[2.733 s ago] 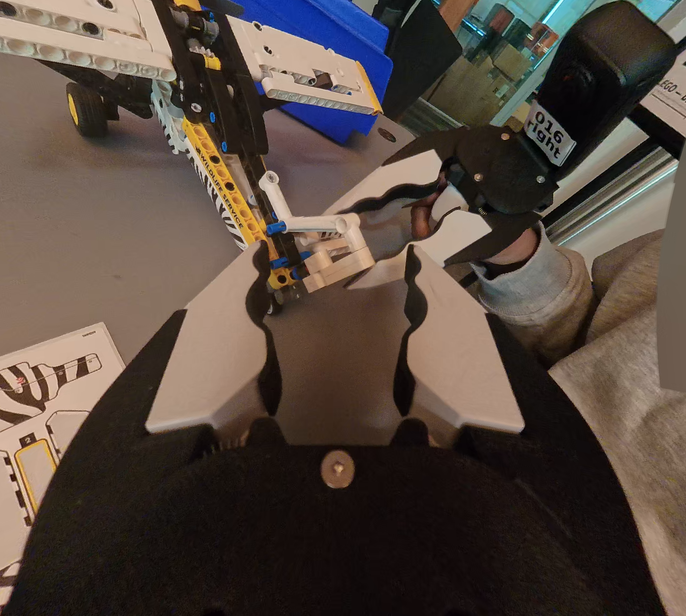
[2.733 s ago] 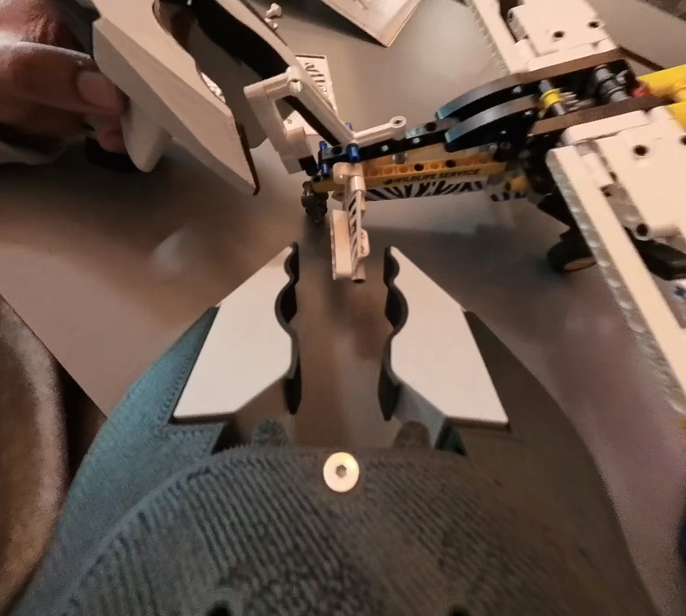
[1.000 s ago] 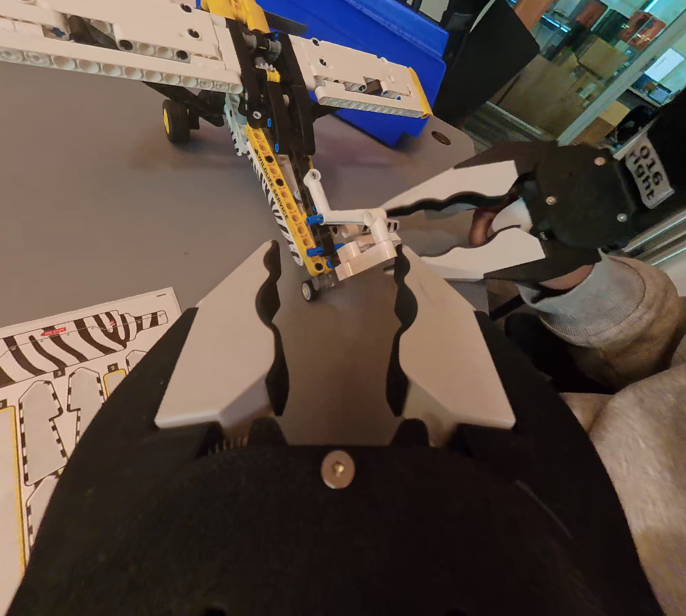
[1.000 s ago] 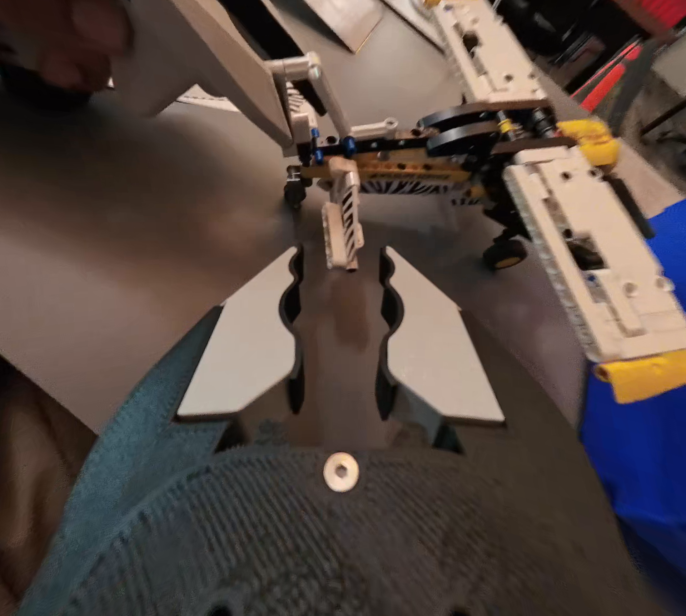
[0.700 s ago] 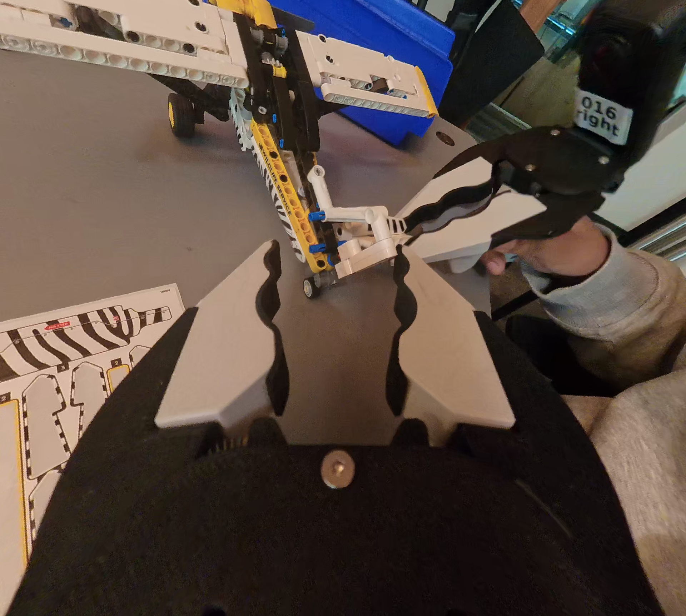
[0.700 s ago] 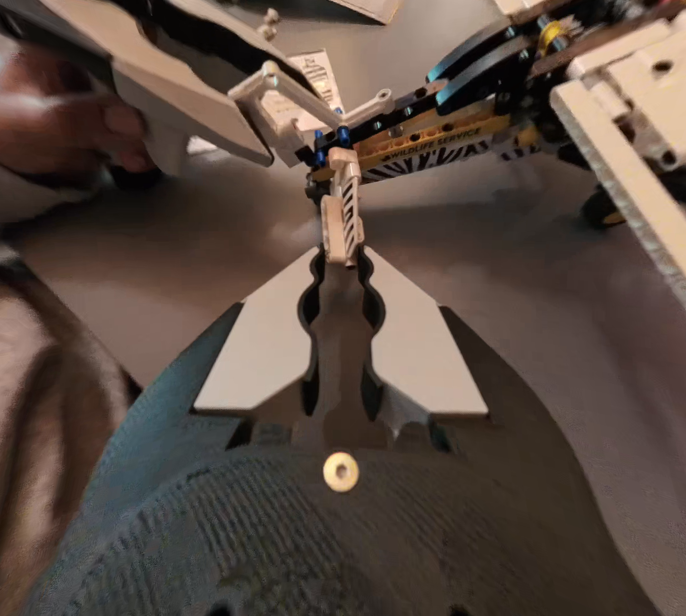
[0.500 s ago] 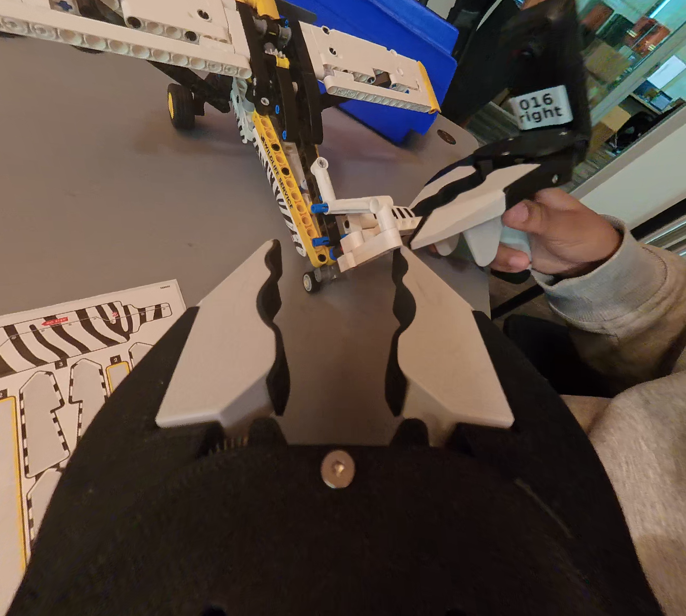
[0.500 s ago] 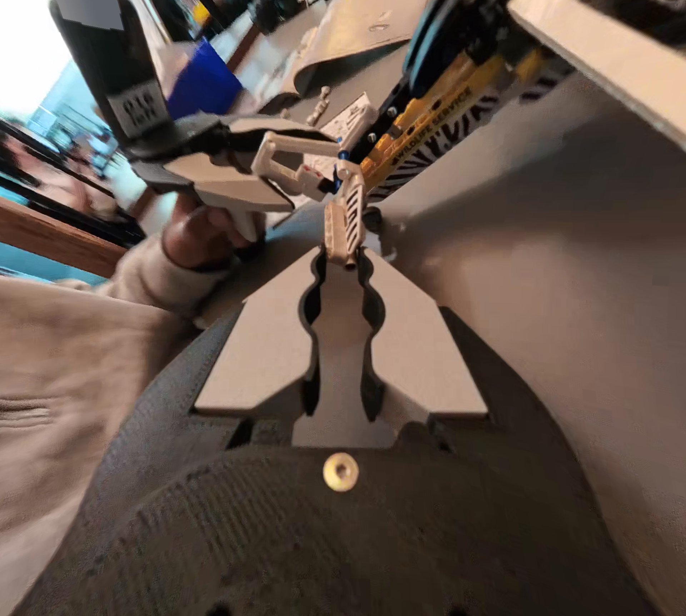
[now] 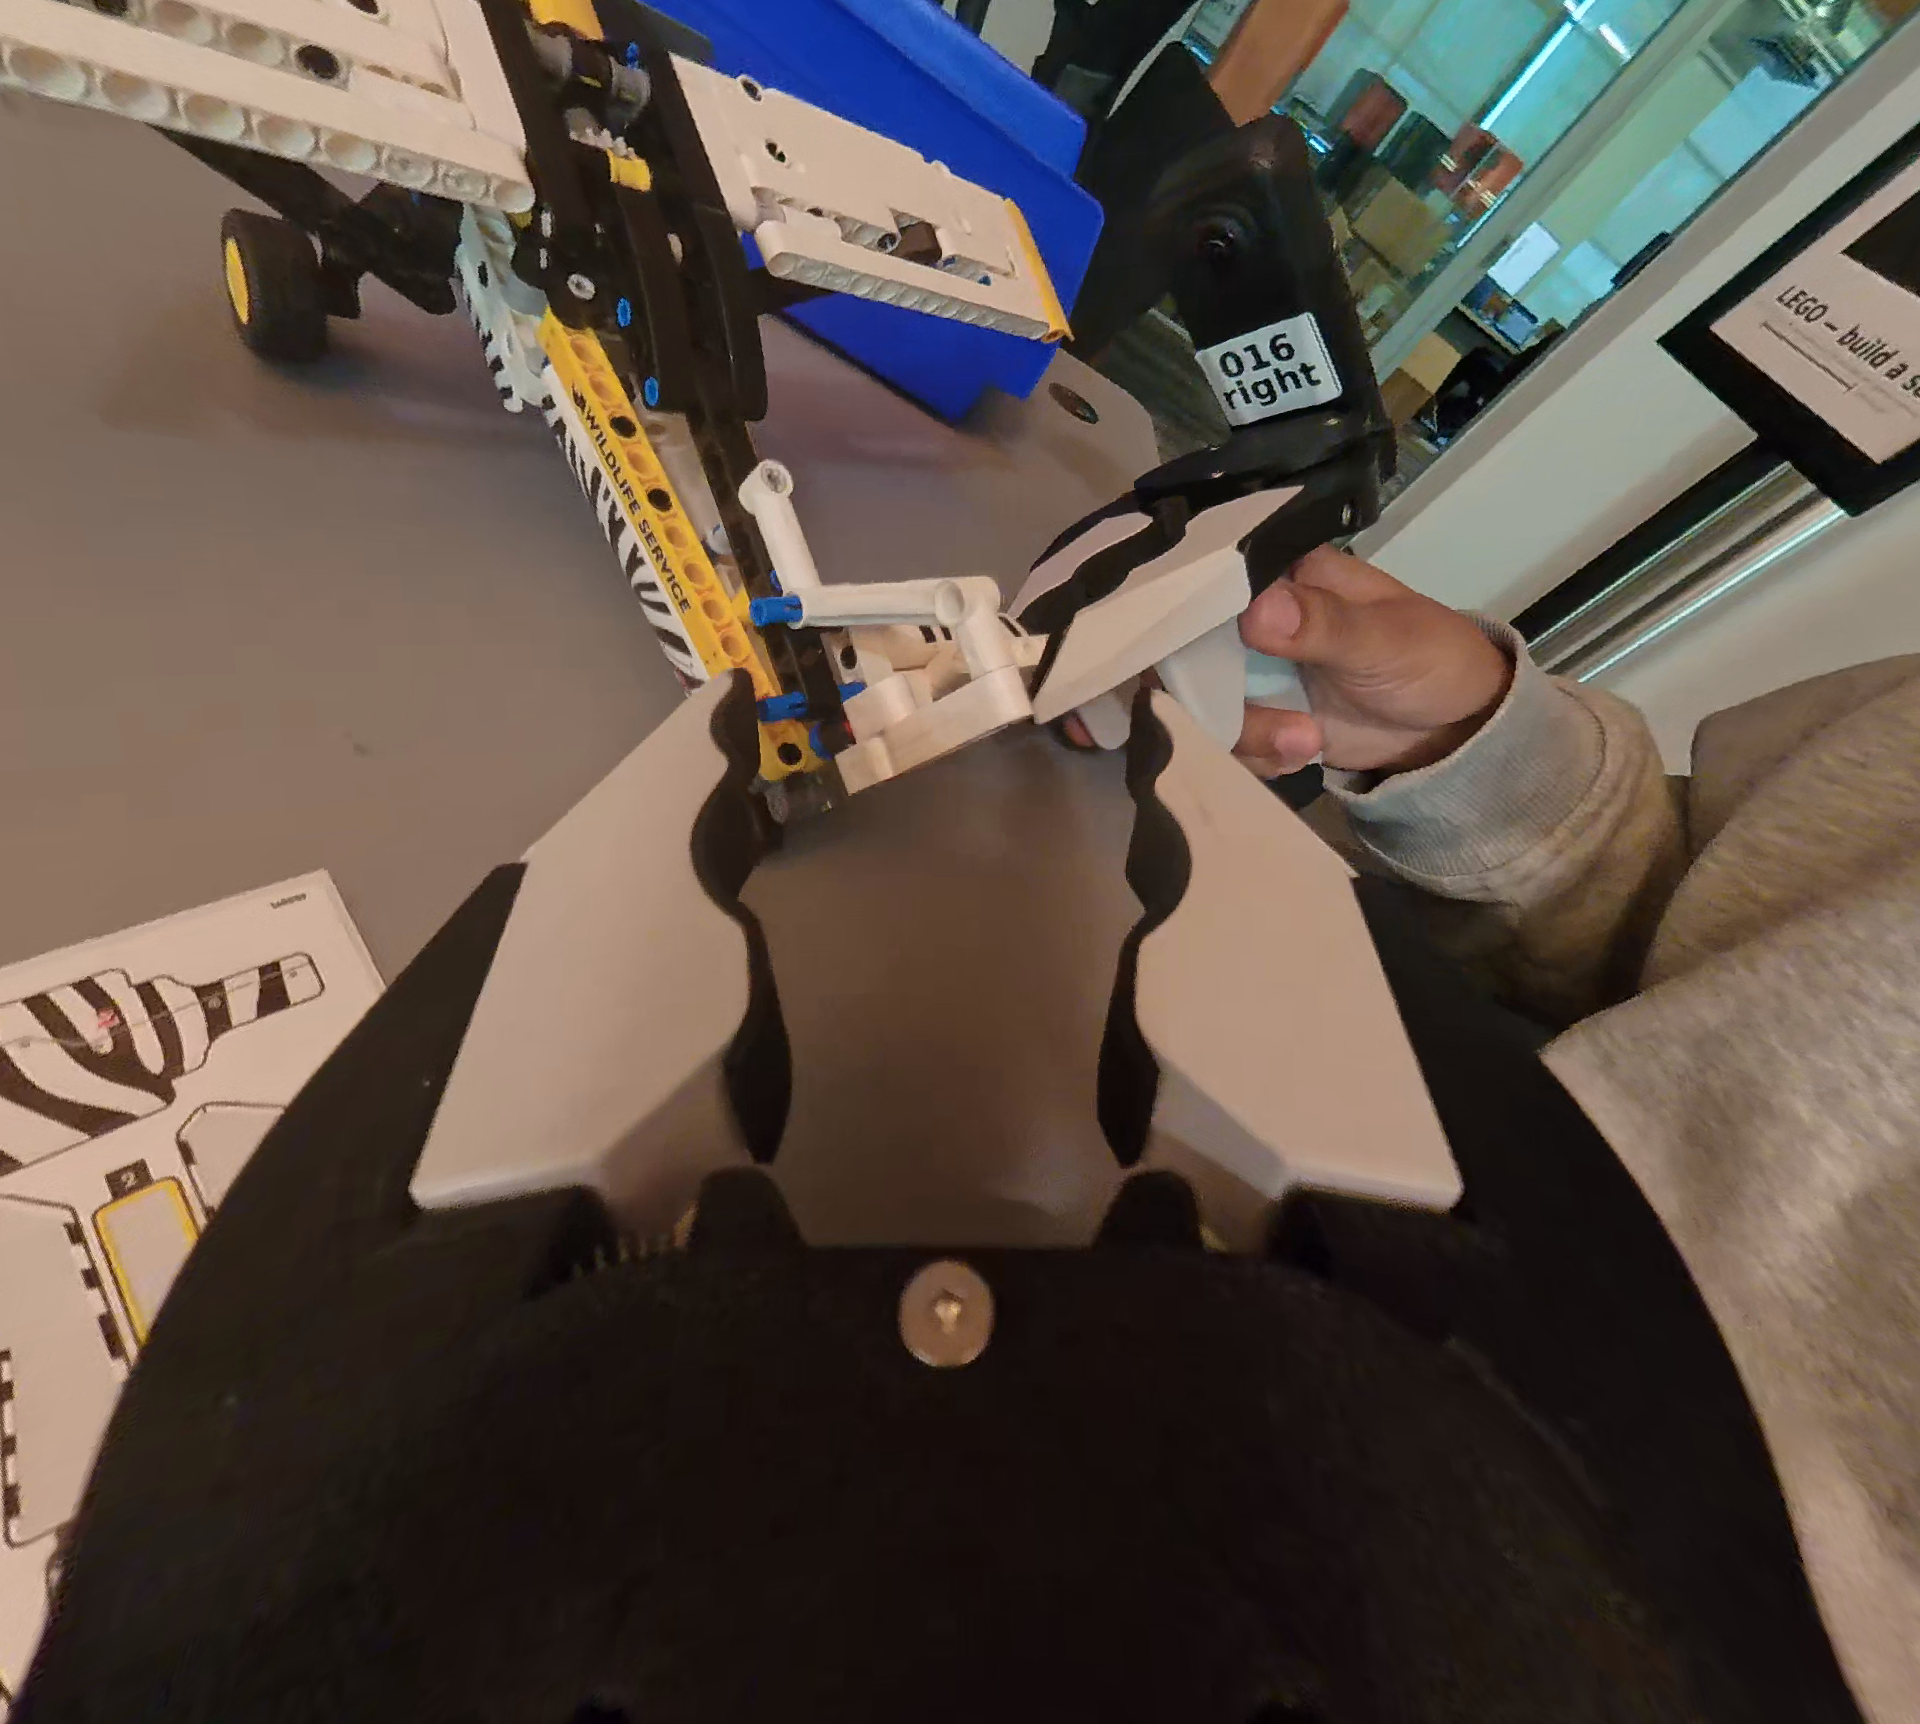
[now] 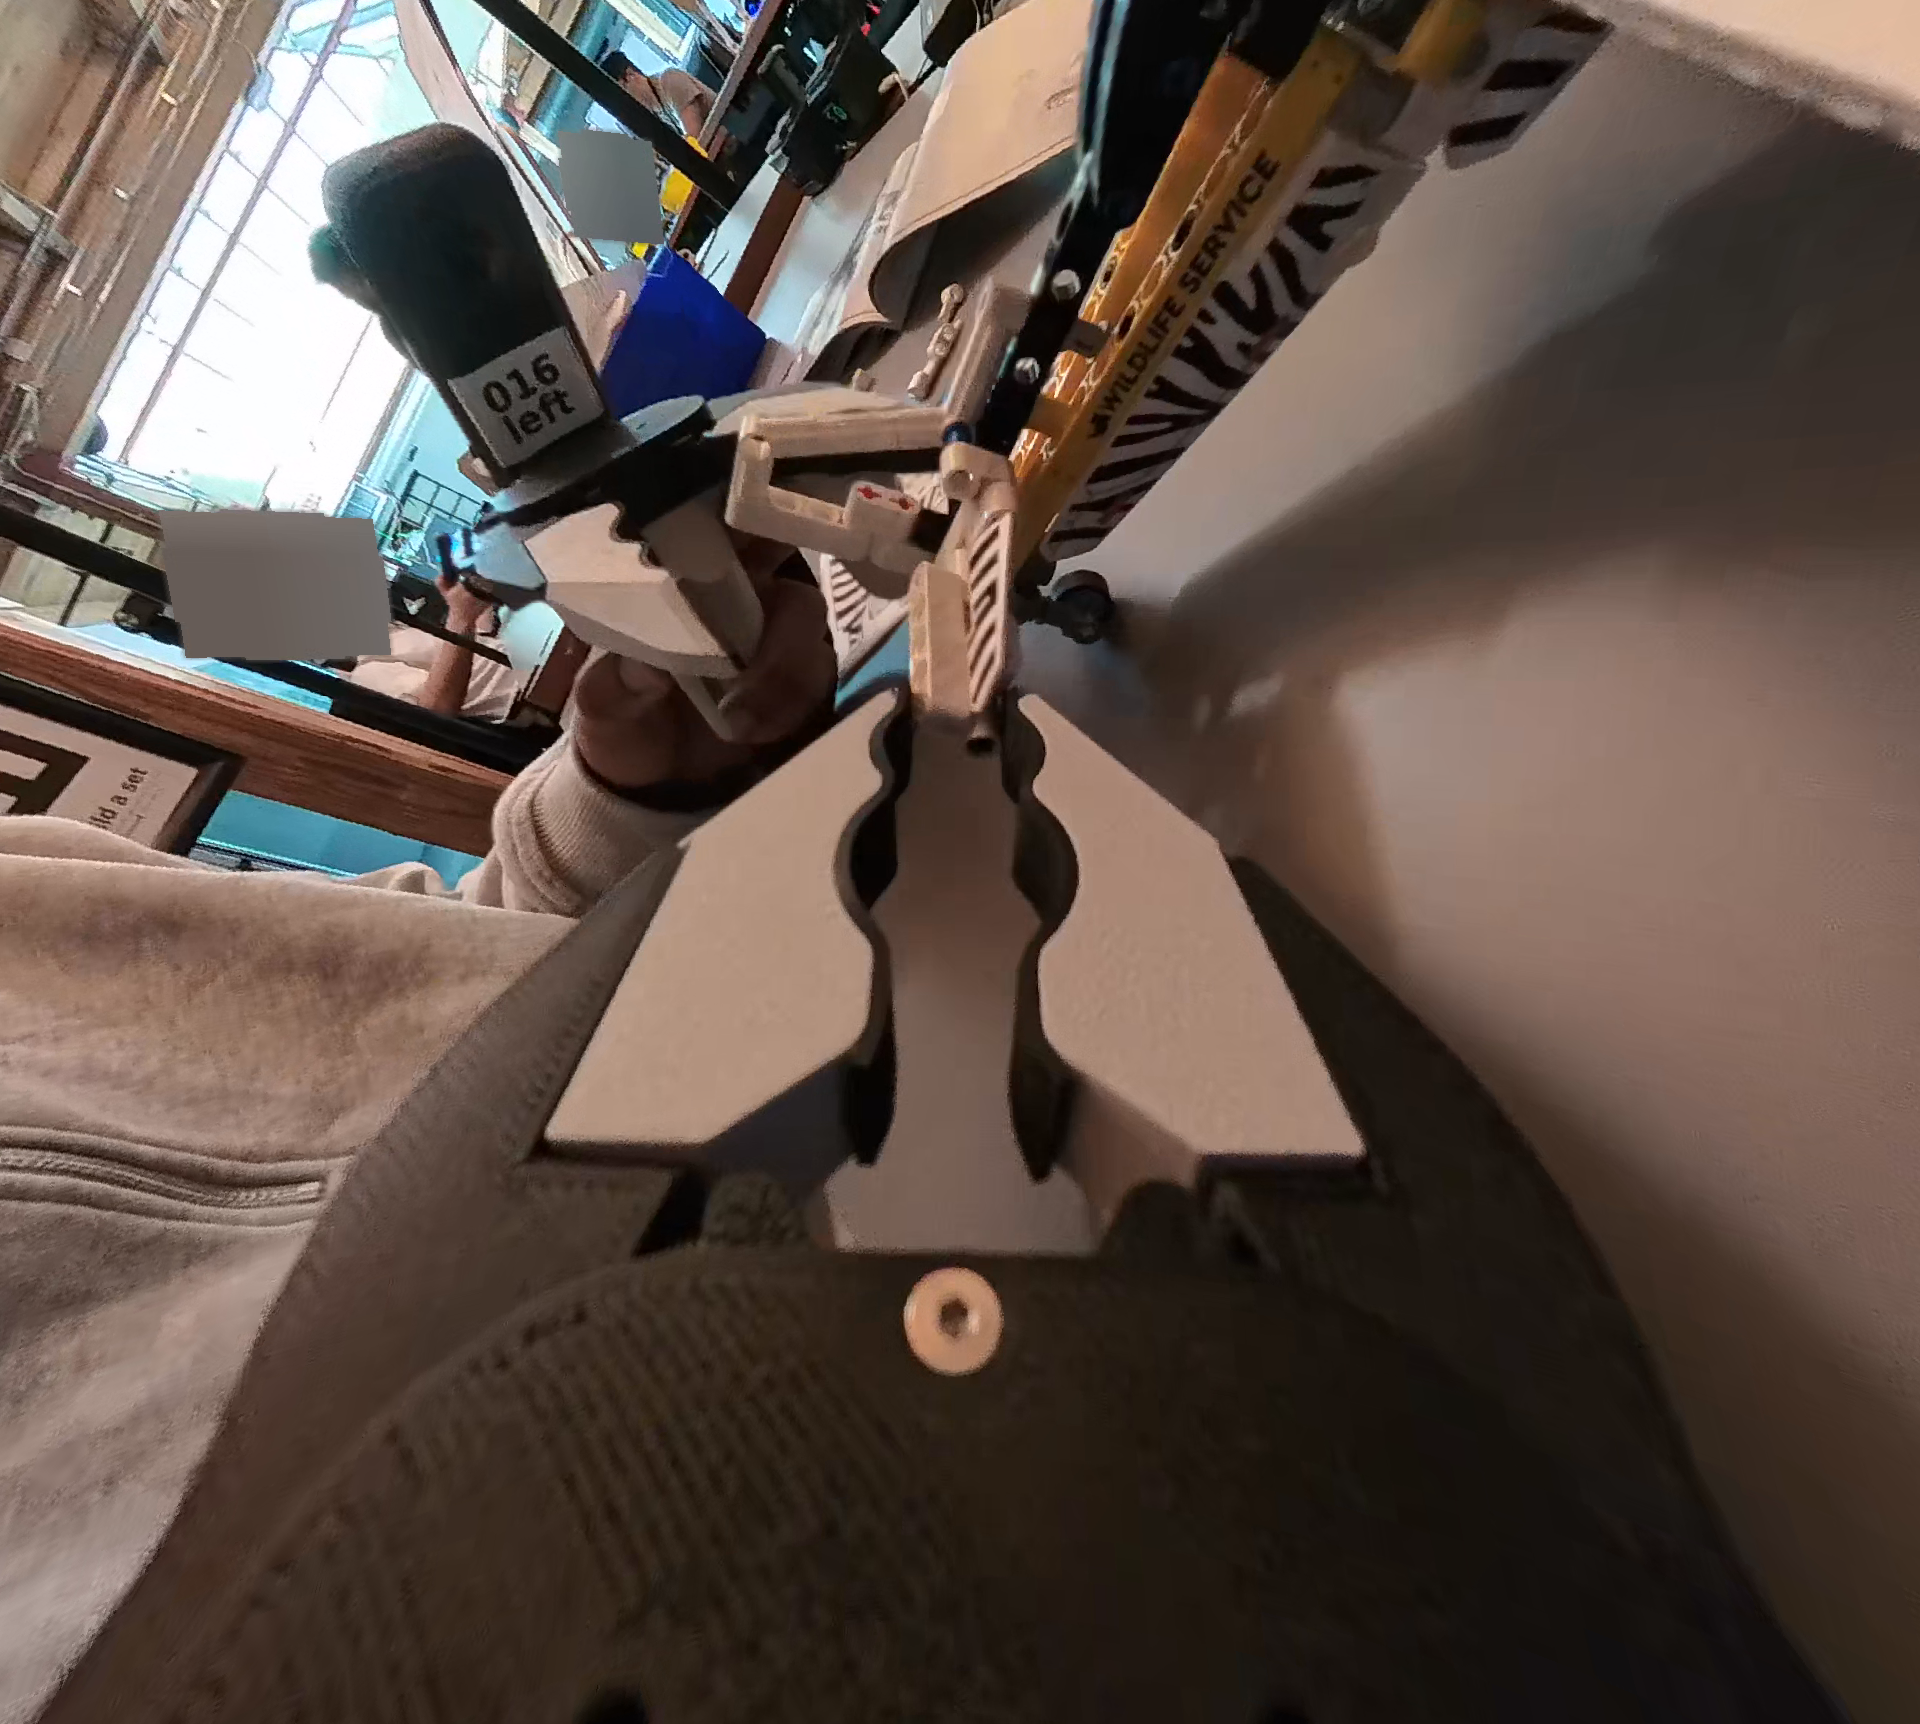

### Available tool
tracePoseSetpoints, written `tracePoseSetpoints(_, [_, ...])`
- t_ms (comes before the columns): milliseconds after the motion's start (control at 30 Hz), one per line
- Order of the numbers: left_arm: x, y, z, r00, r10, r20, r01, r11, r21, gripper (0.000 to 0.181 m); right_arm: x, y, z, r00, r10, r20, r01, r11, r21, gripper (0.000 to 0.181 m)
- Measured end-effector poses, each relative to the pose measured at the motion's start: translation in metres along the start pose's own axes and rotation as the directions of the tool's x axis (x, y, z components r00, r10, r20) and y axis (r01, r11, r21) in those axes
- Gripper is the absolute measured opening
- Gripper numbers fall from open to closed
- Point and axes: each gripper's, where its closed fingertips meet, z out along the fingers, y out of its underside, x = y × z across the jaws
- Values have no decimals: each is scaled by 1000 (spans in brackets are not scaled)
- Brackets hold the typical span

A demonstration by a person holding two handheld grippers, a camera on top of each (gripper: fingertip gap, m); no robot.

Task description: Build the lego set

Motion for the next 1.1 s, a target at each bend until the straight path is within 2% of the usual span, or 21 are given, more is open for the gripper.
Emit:
tracePoseSetpoints(467, [2,2,6,999,35,14,-35,999,-24,68,4,-1,1,994,-102,-28,100,993,-56,15])
tracePoseSetpoints(900, [1,2,6,999,35,22,-35,999,-20,66,8,1,1,924,-358,-132,343,931,-124,14])
tracePoseSetpoints(1100, [-2,-2,7,1000,16,15,-16,1000,-7,69,7,-1,1,938,-333,-99,322,940,-113,14])
